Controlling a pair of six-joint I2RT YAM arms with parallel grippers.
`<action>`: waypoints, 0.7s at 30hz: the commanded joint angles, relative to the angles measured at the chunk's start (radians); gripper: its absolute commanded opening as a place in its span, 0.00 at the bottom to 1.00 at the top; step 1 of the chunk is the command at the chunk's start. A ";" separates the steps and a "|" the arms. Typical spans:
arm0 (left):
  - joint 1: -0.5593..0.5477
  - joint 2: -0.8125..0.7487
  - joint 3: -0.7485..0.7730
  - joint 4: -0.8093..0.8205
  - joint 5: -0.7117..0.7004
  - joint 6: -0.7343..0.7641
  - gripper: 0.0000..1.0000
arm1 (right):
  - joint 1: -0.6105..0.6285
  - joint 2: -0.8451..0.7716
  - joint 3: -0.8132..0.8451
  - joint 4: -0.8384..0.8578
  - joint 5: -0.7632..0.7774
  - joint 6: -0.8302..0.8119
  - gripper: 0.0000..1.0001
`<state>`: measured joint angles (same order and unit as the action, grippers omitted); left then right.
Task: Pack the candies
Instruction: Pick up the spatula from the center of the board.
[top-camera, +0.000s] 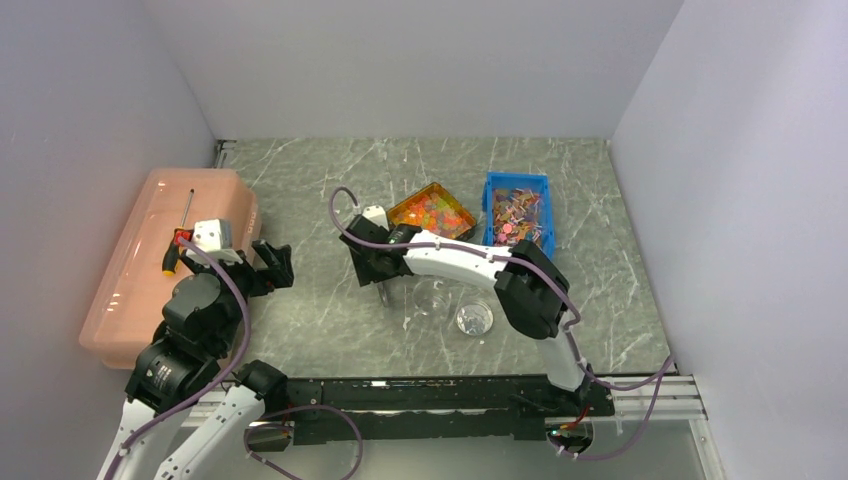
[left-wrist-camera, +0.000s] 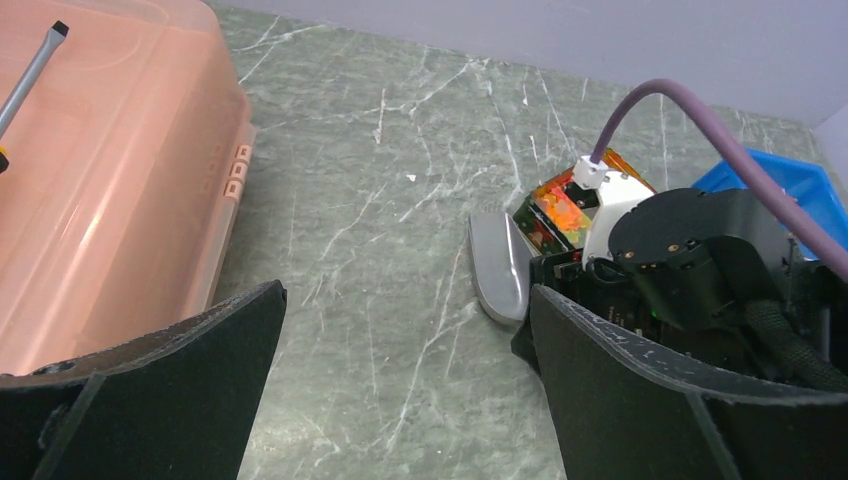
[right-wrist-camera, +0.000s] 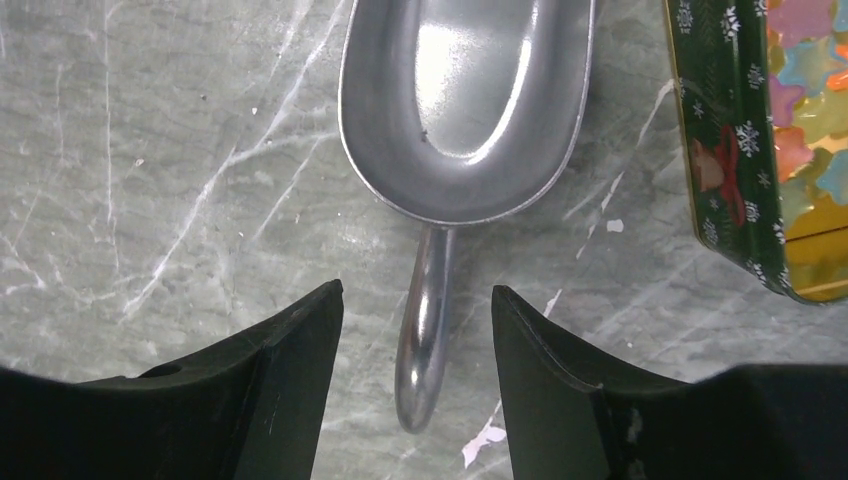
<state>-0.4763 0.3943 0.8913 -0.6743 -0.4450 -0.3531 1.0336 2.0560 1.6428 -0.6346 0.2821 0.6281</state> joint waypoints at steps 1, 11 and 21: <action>0.004 -0.009 -0.001 0.041 0.010 0.016 0.99 | 0.006 0.028 0.003 0.054 0.008 0.034 0.59; 0.004 -0.005 0.000 0.039 0.011 0.016 0.99 | 0.006 0.079 0.012 0.062 0.037 0.036 0.55; 0.004 -0.001 0.000 0.039 0.014 0.016 0.99 | 0.004 0.097 0.002 0.079 0.042 0.048 0.46</action>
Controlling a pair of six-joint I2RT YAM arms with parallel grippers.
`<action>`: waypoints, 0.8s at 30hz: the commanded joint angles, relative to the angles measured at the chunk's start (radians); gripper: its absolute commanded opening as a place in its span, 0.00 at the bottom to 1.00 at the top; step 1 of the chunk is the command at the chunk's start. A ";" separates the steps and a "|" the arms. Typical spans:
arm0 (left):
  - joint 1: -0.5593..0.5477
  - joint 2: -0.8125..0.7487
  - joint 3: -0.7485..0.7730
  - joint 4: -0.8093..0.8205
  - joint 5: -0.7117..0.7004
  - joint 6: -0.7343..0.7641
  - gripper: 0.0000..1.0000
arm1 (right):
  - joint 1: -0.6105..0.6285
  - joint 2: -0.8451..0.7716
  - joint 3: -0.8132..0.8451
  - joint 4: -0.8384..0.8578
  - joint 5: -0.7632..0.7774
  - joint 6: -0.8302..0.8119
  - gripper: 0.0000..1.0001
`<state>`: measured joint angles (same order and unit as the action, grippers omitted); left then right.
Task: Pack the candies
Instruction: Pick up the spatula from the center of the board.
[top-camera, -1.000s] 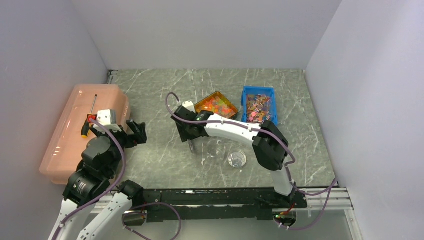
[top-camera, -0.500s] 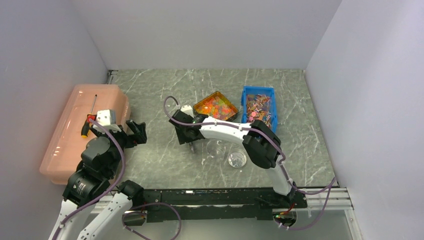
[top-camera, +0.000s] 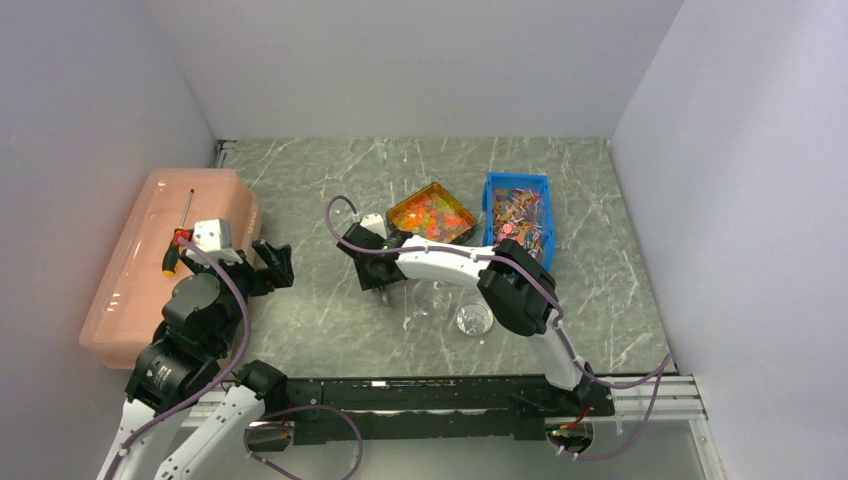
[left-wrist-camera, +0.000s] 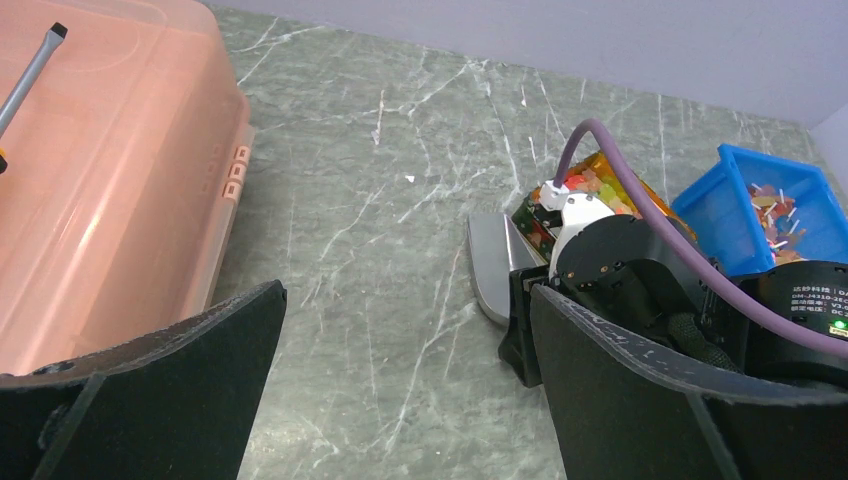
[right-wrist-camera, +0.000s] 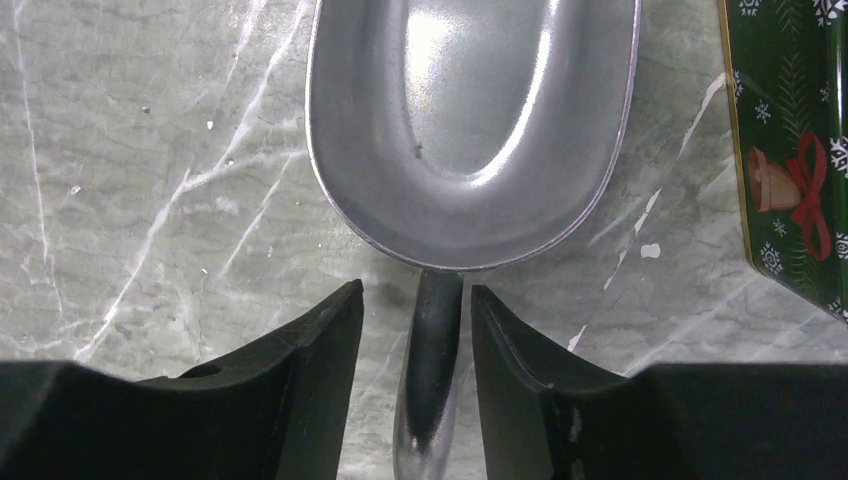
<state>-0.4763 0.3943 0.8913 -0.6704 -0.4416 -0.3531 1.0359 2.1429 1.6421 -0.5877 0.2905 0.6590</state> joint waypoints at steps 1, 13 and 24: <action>0.004 -0.001 -0.001 0.035 0.010 0.016 0.99 | 0.000 0.011 0.003 0.030 0.039 0.020 0.45; 0.004 -0.003 -0.002 0.037 0.013 0.017 0.99 | 0.000 0.024 0.008 0.008 0.069 0.044 0.29; 0.004 0.001 0.000 0.034 0.010 0.016 0.99 | 0.001 -0.025 0.005 0.002 0.079 0.023 0.00</action>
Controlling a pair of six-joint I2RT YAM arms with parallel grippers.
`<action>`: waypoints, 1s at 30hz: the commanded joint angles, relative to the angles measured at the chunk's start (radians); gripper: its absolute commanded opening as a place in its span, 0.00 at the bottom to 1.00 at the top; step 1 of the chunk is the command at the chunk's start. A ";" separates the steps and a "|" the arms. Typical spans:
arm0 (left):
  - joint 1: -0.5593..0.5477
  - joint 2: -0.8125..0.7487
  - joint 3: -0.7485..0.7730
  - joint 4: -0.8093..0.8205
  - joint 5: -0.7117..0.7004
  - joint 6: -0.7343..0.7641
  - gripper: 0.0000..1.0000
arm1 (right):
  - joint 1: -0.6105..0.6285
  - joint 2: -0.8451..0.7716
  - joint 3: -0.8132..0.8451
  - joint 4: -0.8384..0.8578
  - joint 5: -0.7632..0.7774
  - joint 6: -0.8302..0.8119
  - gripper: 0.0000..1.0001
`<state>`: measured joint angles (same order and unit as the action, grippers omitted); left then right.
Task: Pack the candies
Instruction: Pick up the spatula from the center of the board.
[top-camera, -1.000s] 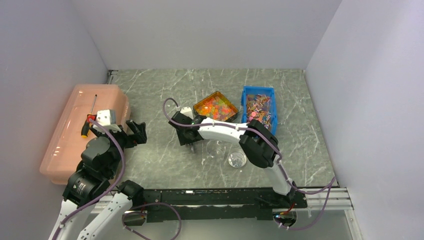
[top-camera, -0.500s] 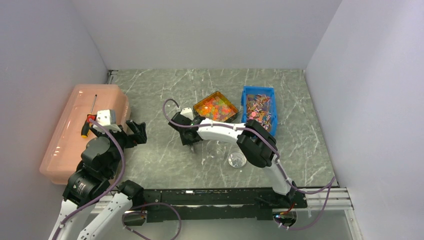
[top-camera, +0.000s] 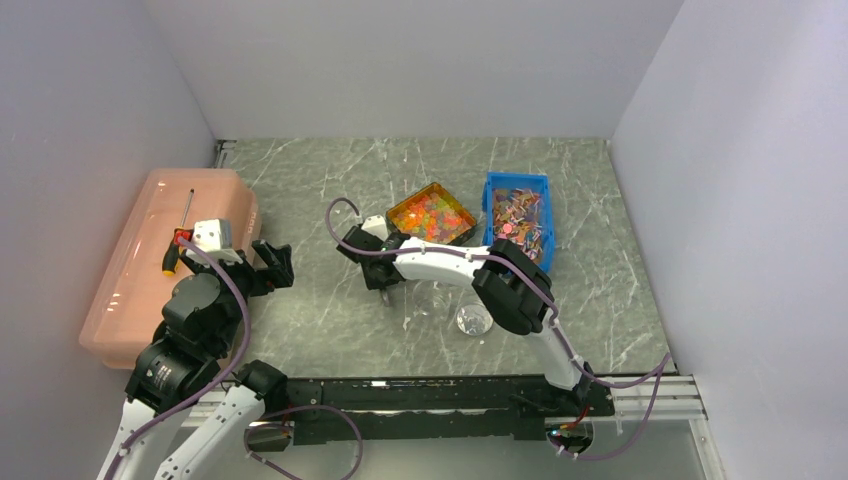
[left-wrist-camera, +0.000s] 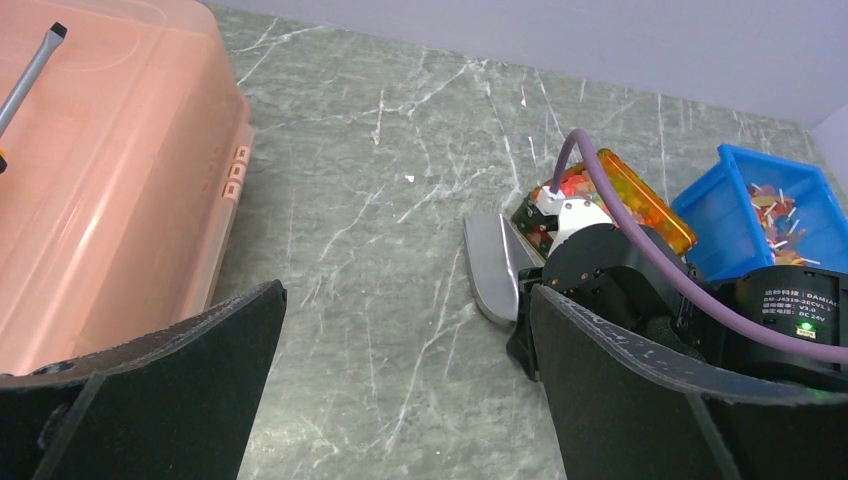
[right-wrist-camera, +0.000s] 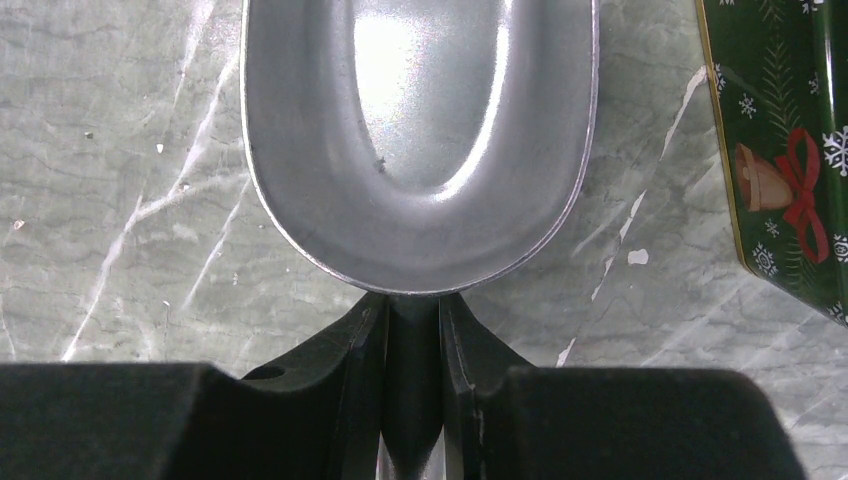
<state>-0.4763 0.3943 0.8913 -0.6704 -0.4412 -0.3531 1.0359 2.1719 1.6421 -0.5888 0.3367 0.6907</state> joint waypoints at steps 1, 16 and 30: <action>0.004 0.002 0.000 0.034 0.009 0.016 0.99 | 0.001 -0.062 0.002 0.005 0.028 -0.016 0.00; 0.005 0.024 0.003 0.026 -0.005 0.014 0.99 | 0.016 -0.299 -0.190 0.117 -0.060 -0.122 0.00; 0.007 0.082 0.009 0.021 0.015 0.023 0.99 | 0.087 -0.577 -0.345 0.162 -0.049 -0.255 0.00</action>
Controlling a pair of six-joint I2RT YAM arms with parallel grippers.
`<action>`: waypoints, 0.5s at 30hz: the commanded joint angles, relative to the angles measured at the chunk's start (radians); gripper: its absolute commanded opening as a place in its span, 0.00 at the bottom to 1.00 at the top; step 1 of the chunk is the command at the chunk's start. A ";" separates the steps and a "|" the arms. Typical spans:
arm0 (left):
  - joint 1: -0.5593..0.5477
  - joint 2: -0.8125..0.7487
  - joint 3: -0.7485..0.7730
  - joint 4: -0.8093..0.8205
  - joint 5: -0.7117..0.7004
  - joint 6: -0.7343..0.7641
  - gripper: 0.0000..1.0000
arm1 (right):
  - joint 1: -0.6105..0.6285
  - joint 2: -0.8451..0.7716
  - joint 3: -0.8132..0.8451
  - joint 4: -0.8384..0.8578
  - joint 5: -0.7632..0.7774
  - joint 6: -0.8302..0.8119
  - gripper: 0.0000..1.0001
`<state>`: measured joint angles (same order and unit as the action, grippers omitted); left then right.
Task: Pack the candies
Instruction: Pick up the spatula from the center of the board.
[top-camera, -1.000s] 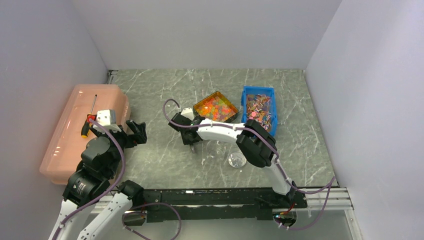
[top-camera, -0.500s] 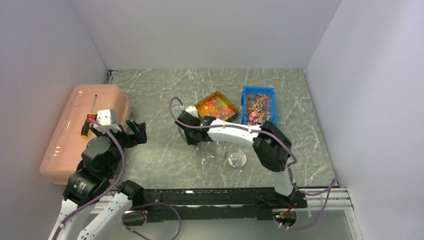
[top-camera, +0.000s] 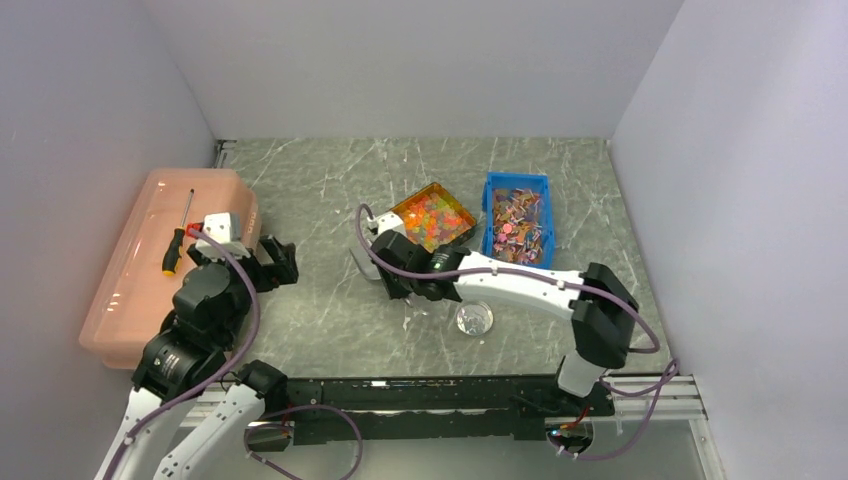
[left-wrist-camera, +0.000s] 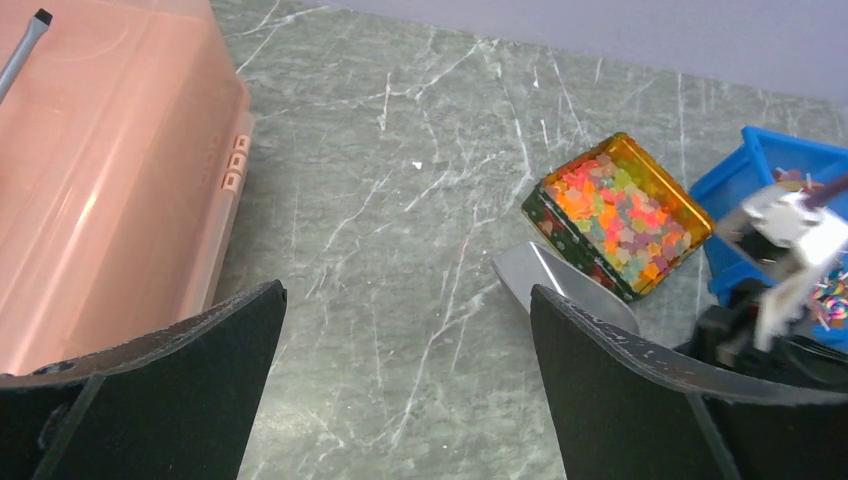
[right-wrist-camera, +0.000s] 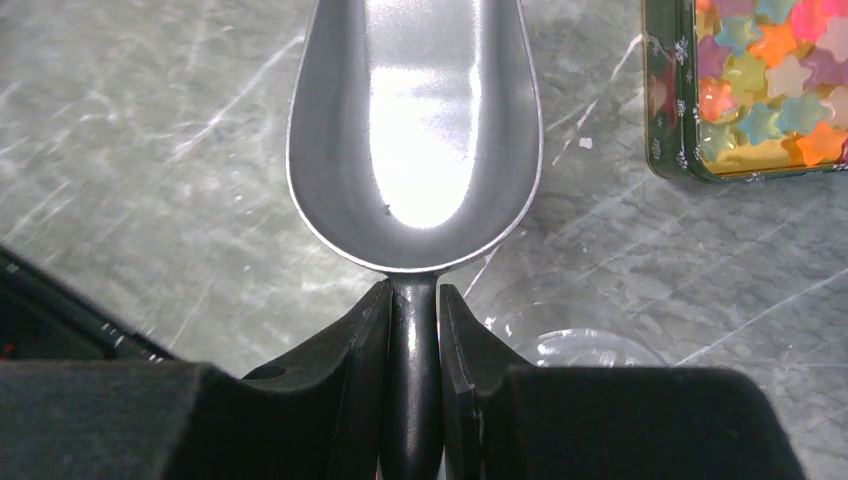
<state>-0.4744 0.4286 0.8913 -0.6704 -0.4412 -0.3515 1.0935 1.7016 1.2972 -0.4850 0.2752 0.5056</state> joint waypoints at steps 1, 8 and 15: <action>0.005 0.054 0.010 0.020 0.021 0.023 0.99 | 0.035 -0.129 -0.007 0.056 0.011 -0.083 0.00; 0.005 0.087 0.004 0.041 0.089 0.035 0.99 | 0.052 -0.282 -0.070 0.035 -0.034 -0.138 0.00; 0.005 0.169 0.018 0.044 0.195 0.046 0.99 | 0.108 -0.417 -0.141 0.037 -0.083 -0.227 0.00</action>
<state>-0.4744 0.5503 0.8913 -0.6594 -0.3351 -0.3275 1.1610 1.3666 1.1851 -0.4839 0.2333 0.3565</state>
